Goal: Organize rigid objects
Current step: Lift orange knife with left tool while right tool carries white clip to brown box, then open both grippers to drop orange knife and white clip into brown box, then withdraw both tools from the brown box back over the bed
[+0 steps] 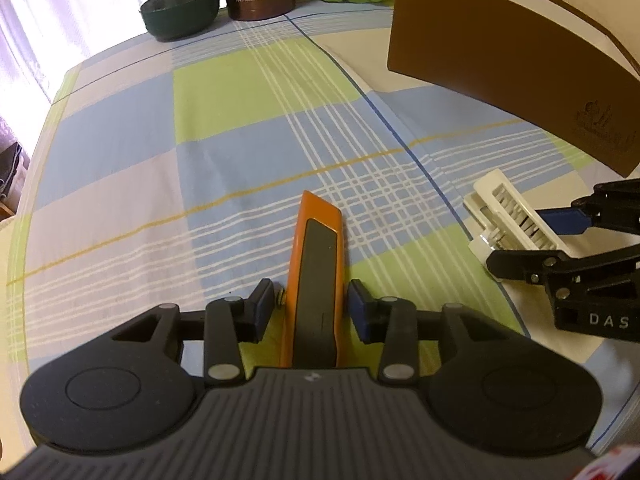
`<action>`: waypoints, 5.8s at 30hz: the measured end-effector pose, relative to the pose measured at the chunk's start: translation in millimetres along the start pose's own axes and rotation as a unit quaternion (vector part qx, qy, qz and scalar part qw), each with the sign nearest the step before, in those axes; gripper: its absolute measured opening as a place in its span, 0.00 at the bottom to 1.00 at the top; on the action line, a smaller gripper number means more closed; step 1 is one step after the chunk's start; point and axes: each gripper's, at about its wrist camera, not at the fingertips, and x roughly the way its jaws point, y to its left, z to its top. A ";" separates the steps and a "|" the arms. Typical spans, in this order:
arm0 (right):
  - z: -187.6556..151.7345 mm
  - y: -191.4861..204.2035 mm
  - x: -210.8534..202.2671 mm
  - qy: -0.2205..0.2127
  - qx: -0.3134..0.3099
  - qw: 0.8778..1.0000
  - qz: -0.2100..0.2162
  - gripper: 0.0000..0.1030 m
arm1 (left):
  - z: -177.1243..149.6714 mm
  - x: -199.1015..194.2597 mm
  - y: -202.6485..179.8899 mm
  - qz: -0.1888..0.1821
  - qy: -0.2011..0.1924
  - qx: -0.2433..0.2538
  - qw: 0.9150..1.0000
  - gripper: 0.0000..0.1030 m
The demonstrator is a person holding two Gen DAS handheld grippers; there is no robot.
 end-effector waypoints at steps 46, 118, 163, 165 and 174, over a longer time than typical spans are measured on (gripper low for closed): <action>-3.5 -5.8 -26.9 -0.029 0.019 0.999 -0.008 0.39 | 4.4 -27.9 -22.9 -0.033 -0.028 0.017 0.999 0.29; 109.1 -287.1 -65.4 -0.035 0.130 0.981 -0.137 0.39 | 280.3 58.1 -246.3 -0.085 -0.045 0.180 0.979 0.30; 79.5 -272.2 -112.0 -0.103 0.180 0.972 -0.110 0.60 | 263.3 1.4 -204.4 -0.092 -0.133 0.098 0.982 0.67; 73.5 -266.9 -118.9 -0.107 0.189 0.970 -0.109 0.60 | 254.8 -10.0 -200.2 -0.091 -0.141 0.095 0.981 0.69; 50.6 -233.3 -153.0 -0.125 0.199 0.966 -0.111 0.60 | 207.4 -54.1 -187.5 -0.077 -0.172 0.092 0.978 0.74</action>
